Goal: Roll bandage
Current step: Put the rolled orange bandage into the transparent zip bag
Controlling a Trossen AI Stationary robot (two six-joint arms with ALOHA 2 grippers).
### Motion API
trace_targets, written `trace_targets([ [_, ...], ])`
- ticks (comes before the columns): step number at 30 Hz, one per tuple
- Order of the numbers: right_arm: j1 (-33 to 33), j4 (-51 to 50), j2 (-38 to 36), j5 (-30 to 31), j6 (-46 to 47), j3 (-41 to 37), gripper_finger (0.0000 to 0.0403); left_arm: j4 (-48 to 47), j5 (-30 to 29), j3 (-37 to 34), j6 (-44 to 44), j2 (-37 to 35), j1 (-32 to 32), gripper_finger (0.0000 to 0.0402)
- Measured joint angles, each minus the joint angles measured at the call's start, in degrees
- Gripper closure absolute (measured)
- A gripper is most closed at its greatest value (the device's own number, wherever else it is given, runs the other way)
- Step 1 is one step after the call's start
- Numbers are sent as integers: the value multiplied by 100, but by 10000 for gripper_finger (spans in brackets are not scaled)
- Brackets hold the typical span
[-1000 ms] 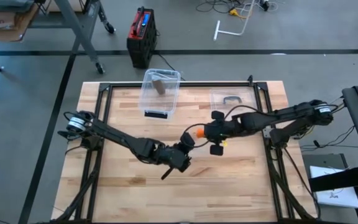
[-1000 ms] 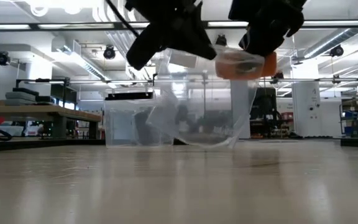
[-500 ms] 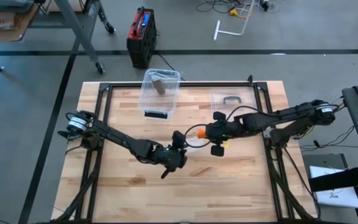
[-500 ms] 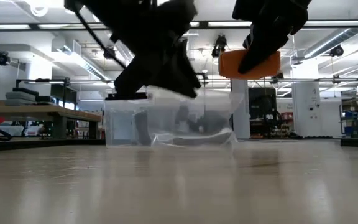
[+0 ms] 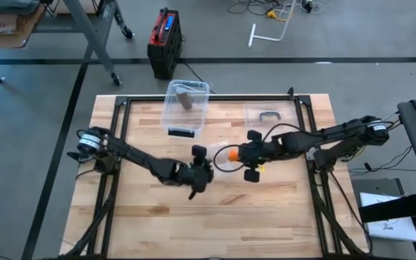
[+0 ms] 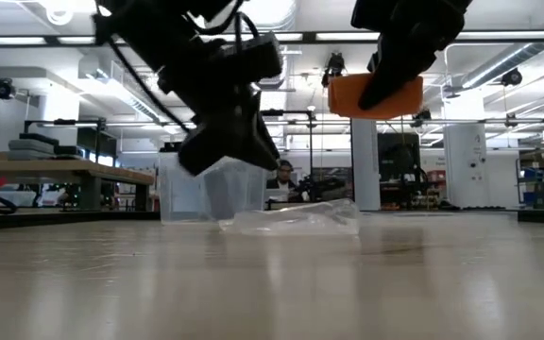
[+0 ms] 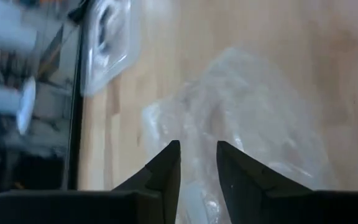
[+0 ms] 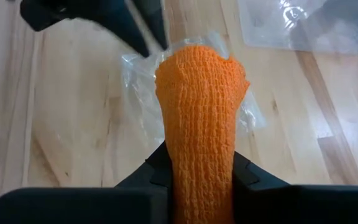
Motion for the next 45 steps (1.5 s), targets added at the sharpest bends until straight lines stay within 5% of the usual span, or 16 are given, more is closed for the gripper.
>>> trace_targets([
  [7, 173, -282, 0, 4, 148, -3, 348, 146, 1773, 54, -1568, -119, 1002, 289],
  [12, 313, -357, 0, 49, 312, -31, 340, -436, 1964, 508, -2284, 66, 1486, 257],
  [21, 360, -687, -316, 55, 420, -44, 345, -3125, 2110, 2806, -2109, 1044, 1720, 201],
  [26, 396, -1152, -762, 297, 537, -103, 346, -3839, 2635, 3826, -2061, 1817, 1945, 195],
  [32, 396, -1541, -1488, 358, 882, -405, 344, -4796, 2608, 4886, -1791, 2629, 2110, 204],
  [45, 444, -1346, -2528, 337, 1331, -1153, 341, -5794, 3183, 5166, -1809, 2991, 2609, 209],
])
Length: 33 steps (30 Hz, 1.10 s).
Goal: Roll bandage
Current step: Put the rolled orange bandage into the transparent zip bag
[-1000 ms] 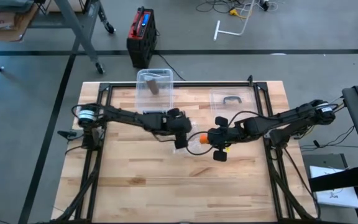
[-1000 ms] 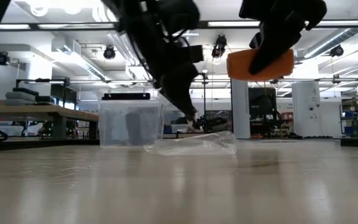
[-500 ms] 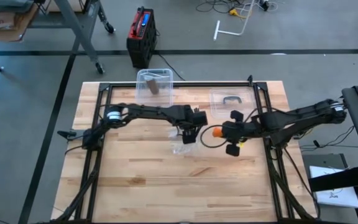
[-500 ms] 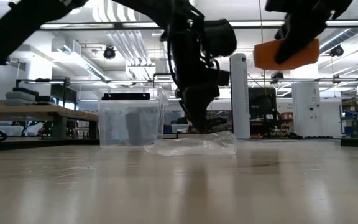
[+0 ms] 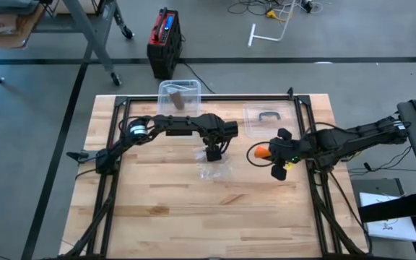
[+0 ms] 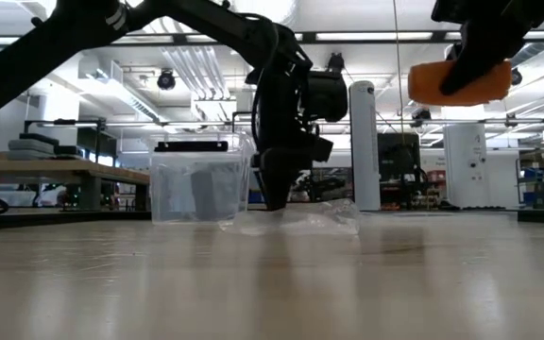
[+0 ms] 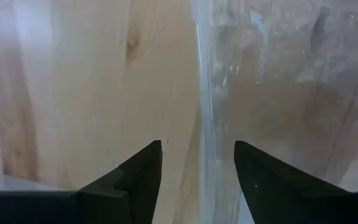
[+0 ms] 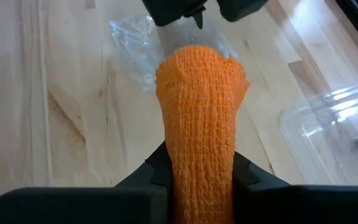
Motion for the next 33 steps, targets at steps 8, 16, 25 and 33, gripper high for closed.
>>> trace_targets([
  [8, 4, 48, 8, 0, -86, -80, 347, 59, 228, -140, 265, 0, -11, 263],
  [16, 4, 63, 5, -1, -172, -80, 346, 305, 225, -131, 664, 0, -172, 387],
  [25, 0, 112, -274, 0, -243, -80, 343, 814, -780, -25, 2150, -827, -1003, 400],
  [33, 0, 1829, -202, -530, -506, -75, 348, 1895, -1448, -83, 4123, -1383, -2037, 401],
])
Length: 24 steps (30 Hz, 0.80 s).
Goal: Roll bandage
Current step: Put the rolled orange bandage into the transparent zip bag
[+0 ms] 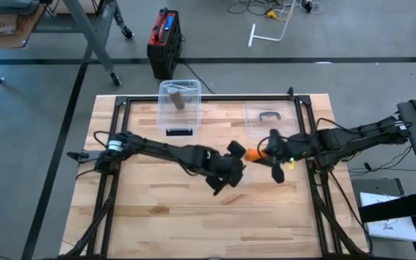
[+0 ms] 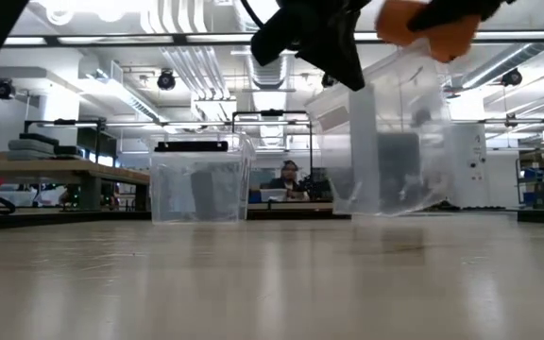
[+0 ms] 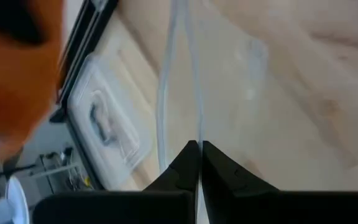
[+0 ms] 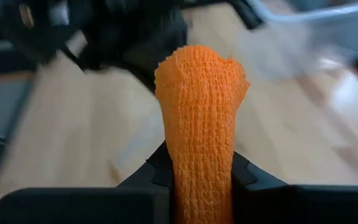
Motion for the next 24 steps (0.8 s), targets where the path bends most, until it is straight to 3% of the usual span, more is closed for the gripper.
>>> trace_targets([
  [3, 0, 581, 298, -425, 439, 22, 348, -51, -38, -15, -69, 25, -102, 401],
  [10, -39, 606, 1346, -754, 1535, 330, 346, -88, -345, -15, -173, 54, -104, 401],
  [20, -175, -861, 2407, -1239, 1681, 1225, 344, -442, -316, 3, -290, -62, -428, 401],
  [24, -177, -1331, 2709, -1265, 1383, 1572, 349, -490, 327, 26, -462, -298, -550, 401],
])
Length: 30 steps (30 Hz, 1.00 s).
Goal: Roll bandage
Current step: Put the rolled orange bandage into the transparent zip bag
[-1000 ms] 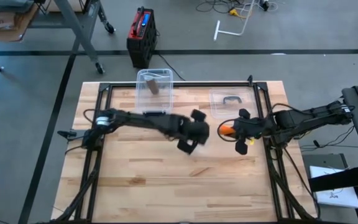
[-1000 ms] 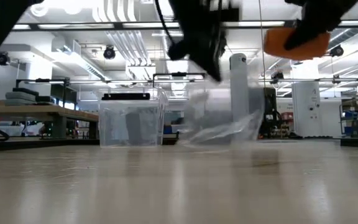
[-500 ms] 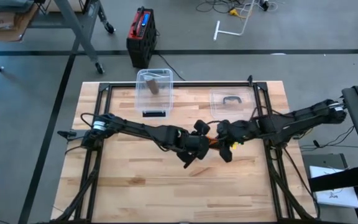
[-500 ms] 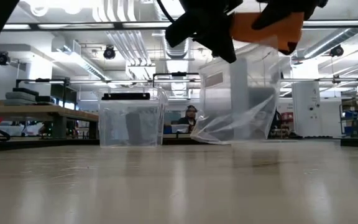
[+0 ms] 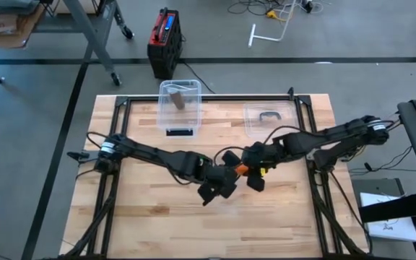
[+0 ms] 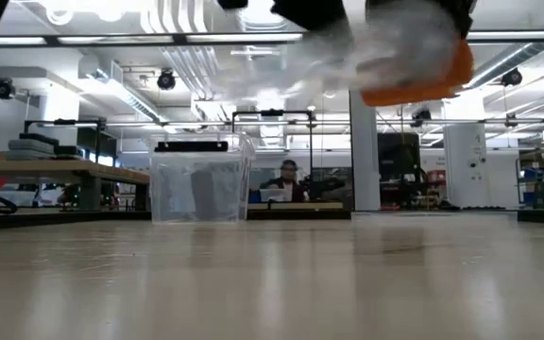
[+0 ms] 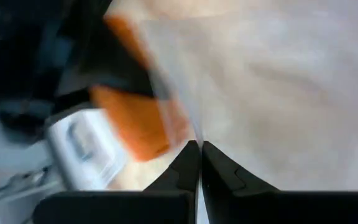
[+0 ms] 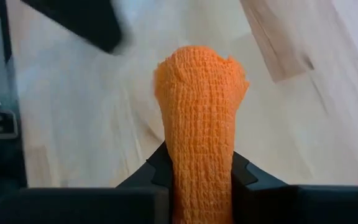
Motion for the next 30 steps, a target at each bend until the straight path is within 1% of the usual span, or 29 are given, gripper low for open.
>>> trace_targets([
  [2, 2, -141, 105, 3, -262, 202, 349, 21, 414, 0, -96, -52, -26, 401],
  [4, 50, -138, 133, 7, -506, 407, 348, -14, 622, 0, -222, -91, -49, 401],
  [8, 178, -404, 183, 54, -1209, 954, 347, -144, 717, 9, -338, -139, -50, 401],
  [9, 230, -386, 183, 150, -1412, 1058, 348, -209, 723, 2, -346, -138, -51, 401],
  [11, 317, -415, 169, 483, -1682, 1204, 349, -214, 786, -15, -352, -110, -38, 401],
  [15, 473, -433, 192, 1154, -2282, 1240, 349, -242, 1114, -20, -448, -178, -27, 401],
  [16, 528, -379, 207, 1372, -2516, 1232, 349, -266, 1323, -20, -519, -210, -6, 401],
  [20, 787, -182, 243, 2274, -3512, 1197, 349, -200, 2718, -40, -839, -397, 148, 401],
  [21, 849, -19, 265, 2428, -3764, 1189, 349, -167, 2913, -59, -906, -450, 198, 401],
  [23, 972, 235, 277, 2683, -4239, 1167, 349, -65, 3026, -130, -982, -558, 258, 401],
  [26, 1148, 476, 292, 3078, -4851, 1142, 349, 357, 3272, -479, -983, -774, 281, 401],
  [30, 1237, 518, 278, 3191, -5152, 1082, 349, 1196, 3737, -1218, -1092, -1196, 302, 401],
])
